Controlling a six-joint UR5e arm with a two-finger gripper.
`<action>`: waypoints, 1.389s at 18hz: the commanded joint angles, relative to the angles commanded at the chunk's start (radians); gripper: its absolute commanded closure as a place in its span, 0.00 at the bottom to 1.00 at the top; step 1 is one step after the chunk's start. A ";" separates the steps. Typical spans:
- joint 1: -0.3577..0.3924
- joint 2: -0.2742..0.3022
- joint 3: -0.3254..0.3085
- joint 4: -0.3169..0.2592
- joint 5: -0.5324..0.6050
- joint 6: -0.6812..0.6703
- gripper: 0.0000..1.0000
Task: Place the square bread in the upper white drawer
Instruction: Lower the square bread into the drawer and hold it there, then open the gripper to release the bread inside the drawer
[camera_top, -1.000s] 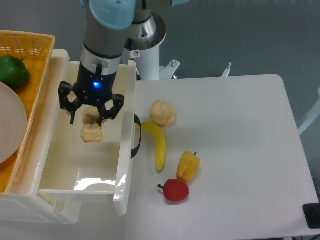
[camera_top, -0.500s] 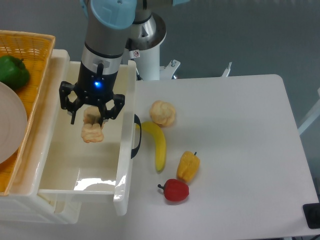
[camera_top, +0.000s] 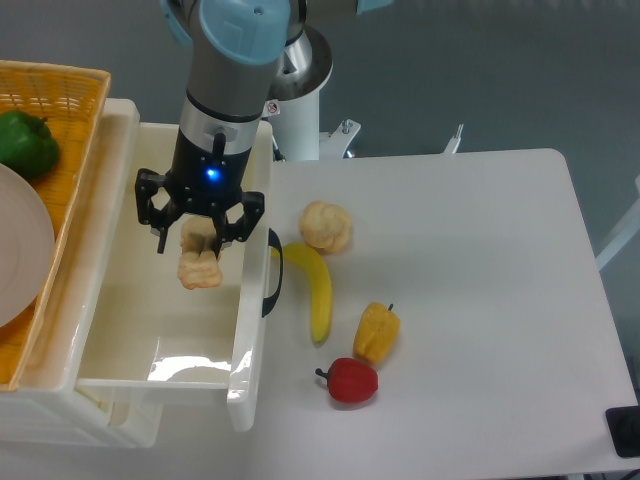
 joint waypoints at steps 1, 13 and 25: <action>0.002 0.000 -0.002 0.003 0.003 0.000 0.34; 0.034 0.008 0.002 0.005 0.006 0.011 0.34; 0.032 0.025 -0.005 0.005 0.031 0.028 0.34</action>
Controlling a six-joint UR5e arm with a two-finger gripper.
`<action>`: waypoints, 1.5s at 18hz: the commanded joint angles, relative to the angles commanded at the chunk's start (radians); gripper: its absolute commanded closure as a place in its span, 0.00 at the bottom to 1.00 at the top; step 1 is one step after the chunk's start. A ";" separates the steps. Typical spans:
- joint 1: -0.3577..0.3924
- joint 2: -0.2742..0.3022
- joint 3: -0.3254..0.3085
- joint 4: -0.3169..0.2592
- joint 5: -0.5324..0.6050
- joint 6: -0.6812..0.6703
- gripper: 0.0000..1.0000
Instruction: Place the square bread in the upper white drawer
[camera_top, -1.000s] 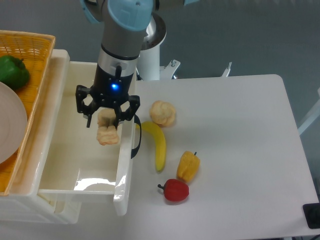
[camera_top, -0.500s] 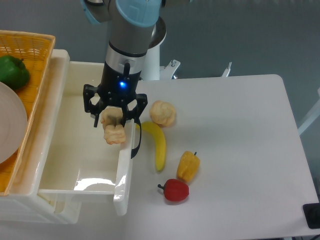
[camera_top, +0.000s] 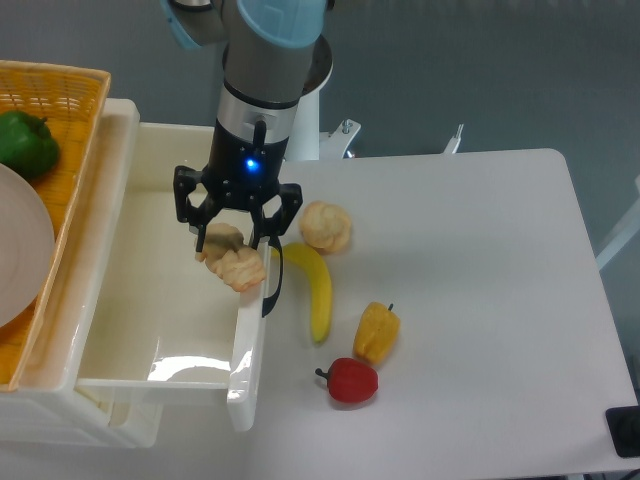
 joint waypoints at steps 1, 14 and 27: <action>0.000 0.002 0.000 0.000 0.002 0.000 0.34; 0.083 0.020 0.008 0.000 0.002 0.018 0.33; 0.313 -0.049 0.008 0.008 0.078 0.305 0.00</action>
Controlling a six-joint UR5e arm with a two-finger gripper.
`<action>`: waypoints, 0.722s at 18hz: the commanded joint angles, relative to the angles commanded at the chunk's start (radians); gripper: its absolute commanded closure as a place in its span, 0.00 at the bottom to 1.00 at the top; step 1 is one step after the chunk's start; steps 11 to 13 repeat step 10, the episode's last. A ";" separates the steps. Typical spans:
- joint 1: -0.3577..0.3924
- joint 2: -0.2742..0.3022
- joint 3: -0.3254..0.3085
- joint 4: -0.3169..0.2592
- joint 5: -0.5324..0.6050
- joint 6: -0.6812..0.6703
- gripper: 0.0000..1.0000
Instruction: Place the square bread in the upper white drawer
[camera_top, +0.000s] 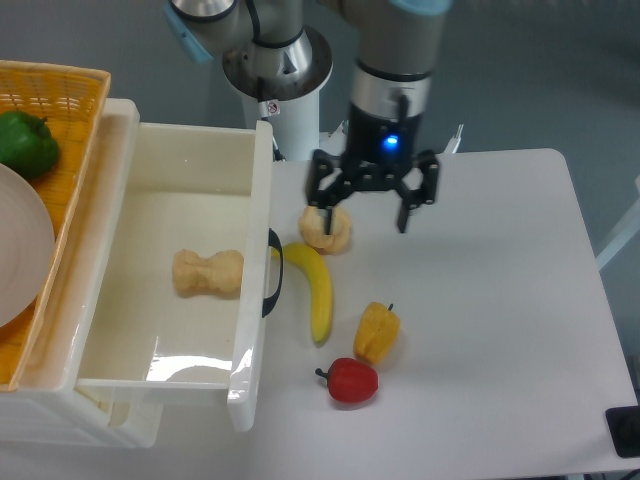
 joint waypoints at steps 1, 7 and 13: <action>0.011 -0.002 -0.003 0.002 0.014 0.041 0.00; 0.009 -0.045 0.002 0.005 0.225 0.285 0.00; 0.005 -0.078 0.005 0.008 0.287 0.298 0.00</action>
